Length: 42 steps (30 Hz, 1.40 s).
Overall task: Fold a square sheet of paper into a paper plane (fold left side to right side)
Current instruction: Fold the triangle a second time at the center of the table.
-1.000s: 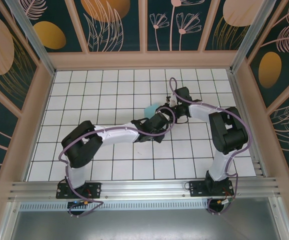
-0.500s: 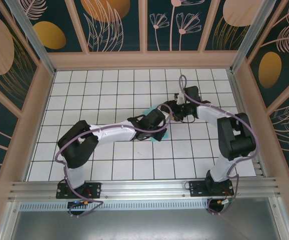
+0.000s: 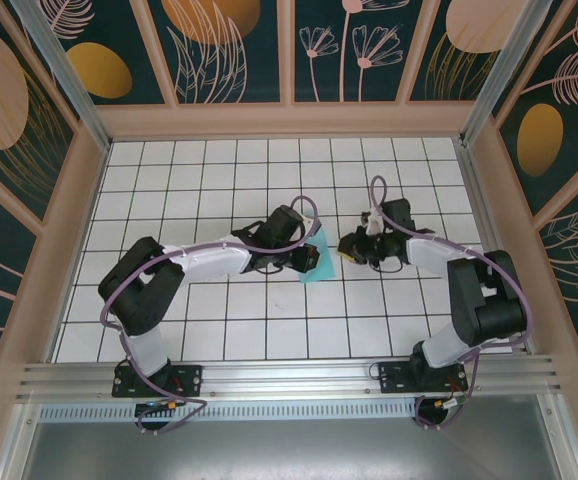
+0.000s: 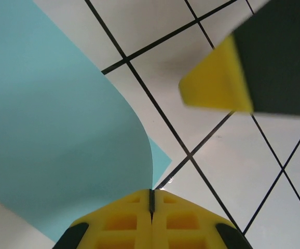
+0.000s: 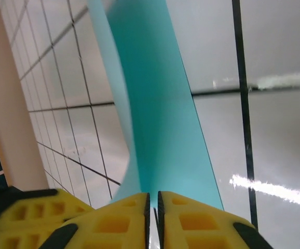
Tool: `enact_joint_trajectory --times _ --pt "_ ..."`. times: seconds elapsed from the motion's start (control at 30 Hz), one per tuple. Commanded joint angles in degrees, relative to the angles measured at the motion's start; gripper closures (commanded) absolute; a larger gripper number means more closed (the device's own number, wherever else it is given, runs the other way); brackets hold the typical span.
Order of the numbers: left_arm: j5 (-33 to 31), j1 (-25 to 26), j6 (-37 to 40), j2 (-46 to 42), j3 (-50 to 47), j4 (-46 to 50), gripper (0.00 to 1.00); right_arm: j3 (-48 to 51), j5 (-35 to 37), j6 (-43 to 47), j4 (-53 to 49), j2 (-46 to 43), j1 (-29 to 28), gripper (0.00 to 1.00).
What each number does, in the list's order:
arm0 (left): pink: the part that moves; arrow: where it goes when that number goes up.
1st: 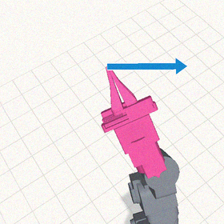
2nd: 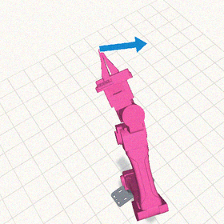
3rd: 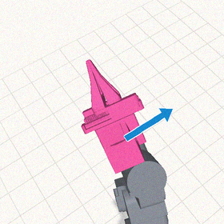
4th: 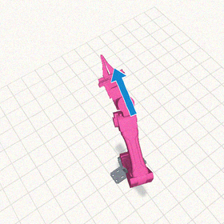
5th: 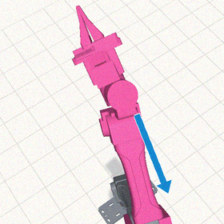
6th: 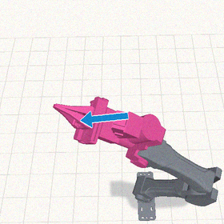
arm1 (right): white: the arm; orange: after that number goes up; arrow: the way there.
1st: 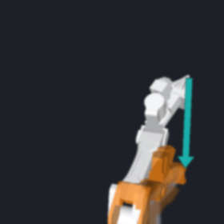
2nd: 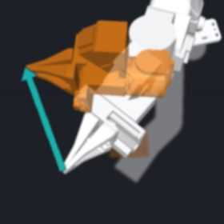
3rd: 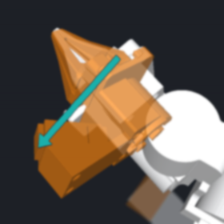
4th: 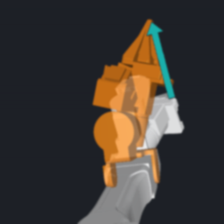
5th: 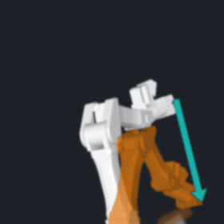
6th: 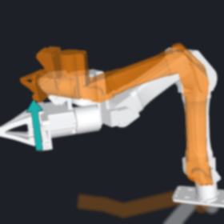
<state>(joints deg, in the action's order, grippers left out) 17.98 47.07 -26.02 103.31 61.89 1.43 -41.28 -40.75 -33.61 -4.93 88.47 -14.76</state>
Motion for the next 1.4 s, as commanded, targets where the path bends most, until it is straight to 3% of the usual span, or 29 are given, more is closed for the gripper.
enact_joint_trajectory --times 0.0,0.17,0.53,1.37 --pt "2.8 -0.7 -1.3 -1.3 -1.0 -2.6 1.00 1.6 0.7 -2.0 4.2 1.5 -2.4 0.87" --pt "2.0 -1.2 -1.1 -1.2 -1.2 -2.2 1.00 -0.1 4.8 -1.6 3.0 5.0 -5.7 0.87" --pt "-2.0 -2.6 1.9 0.9 0.4 3.5 0.98 -1.2 9.9 1.5 -2.4 8.7 -6.9 0.87" --pt "-11.6 -3.5 7.3 6.1 5.8 9.0 0.94 -1.2 10.3 1.9 -2.8 9.3 -7.8 0.86"
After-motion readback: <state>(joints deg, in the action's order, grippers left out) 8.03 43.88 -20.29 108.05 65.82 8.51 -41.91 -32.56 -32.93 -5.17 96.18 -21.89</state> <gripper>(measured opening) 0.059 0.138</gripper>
